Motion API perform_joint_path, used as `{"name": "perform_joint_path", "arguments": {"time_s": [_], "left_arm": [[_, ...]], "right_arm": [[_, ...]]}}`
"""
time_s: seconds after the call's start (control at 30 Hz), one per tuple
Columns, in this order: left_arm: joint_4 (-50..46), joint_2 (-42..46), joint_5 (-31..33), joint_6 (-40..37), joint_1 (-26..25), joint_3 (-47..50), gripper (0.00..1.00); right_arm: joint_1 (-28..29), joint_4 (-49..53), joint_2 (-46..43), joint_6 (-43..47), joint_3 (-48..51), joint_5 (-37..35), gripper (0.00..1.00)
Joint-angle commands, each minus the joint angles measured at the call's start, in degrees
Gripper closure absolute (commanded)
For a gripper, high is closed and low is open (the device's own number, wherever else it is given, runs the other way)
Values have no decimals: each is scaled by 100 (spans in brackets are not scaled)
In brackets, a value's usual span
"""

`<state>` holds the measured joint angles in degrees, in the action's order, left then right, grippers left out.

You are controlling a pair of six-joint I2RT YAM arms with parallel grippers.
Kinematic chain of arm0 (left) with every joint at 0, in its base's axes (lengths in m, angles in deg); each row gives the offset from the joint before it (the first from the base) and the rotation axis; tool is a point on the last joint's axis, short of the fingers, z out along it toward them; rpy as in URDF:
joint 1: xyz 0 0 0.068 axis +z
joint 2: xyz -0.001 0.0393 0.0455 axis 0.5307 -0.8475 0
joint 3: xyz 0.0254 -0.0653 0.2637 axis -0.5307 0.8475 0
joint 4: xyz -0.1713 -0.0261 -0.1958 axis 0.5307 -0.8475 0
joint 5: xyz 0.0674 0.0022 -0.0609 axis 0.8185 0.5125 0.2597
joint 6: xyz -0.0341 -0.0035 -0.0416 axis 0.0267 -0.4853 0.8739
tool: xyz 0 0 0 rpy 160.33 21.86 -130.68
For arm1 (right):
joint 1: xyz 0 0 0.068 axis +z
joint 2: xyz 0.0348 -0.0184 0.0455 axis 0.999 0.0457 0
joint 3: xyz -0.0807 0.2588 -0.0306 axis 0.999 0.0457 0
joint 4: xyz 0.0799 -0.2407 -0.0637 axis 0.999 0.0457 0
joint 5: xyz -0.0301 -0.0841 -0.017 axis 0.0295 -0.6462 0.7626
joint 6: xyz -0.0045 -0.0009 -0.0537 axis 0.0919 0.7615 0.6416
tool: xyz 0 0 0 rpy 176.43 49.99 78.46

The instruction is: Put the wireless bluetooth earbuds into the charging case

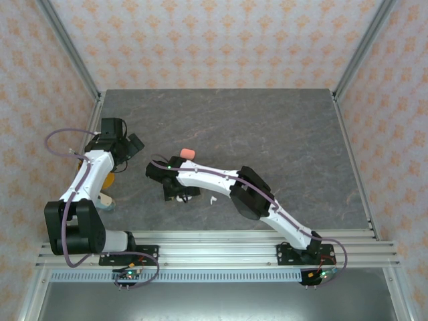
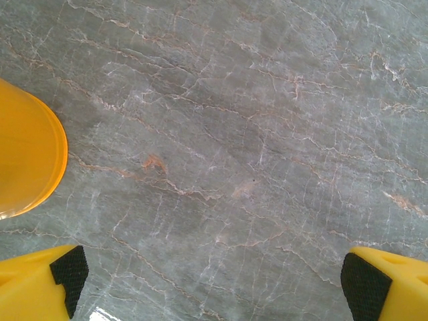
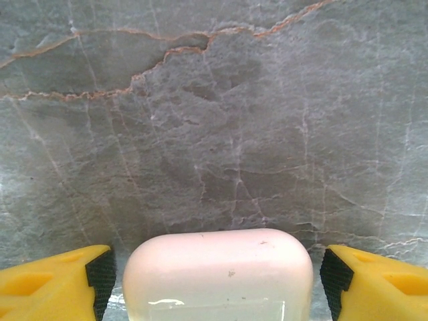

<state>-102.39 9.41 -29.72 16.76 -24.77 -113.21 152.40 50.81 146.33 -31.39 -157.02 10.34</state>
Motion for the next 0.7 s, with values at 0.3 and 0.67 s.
{"name": "perform_joint_path", "arguments": {"time_s": [0.3,0.67], "left_arm": [[38,181,-153,-38,45,-43,0],[64,177,-428,-29,51,-30,0]], "right_arm": [[42,34,-19,-108,244,-70,27],[22,-62,-313,-129,496,-261,39]]}}
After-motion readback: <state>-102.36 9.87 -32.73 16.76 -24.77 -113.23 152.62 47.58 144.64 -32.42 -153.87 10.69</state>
